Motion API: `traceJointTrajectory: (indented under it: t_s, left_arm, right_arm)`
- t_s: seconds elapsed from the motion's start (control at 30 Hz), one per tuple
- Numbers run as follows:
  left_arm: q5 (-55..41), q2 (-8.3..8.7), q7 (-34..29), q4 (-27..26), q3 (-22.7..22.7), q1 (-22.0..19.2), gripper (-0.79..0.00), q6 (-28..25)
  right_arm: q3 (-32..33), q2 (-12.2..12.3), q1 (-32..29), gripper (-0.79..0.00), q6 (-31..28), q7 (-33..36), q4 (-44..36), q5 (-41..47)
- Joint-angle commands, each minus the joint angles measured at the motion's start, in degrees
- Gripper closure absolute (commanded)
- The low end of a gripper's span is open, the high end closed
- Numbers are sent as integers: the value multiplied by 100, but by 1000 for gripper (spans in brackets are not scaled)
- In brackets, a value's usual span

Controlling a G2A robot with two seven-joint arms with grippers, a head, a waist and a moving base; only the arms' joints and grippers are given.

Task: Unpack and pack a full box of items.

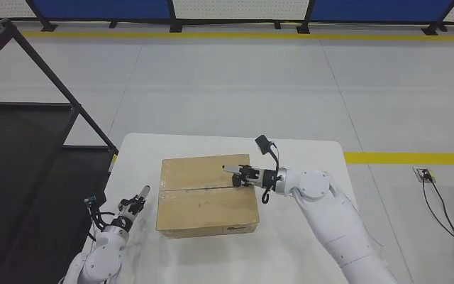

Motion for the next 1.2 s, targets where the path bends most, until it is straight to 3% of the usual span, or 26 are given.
traceJointTrajectory:
  t_s: [0.0, 0.23, 1.17]
  left_arm:
    - [11, 2, -2, 3, 7, -4, -785, 3]
    - [-32, 4, -86, -27, 59, -25, -785, 12]
    - [-150, 28, -120, -39, 63, -18, -785, 47]
  right_arm:
    - [214, 76, -233, -785, 56, -20, -277, -1]
    - [669, 241, -698, -785, 269, -67, -715, 95]
    - [541, 336, -493, -785, 458, -98, -241, 257]
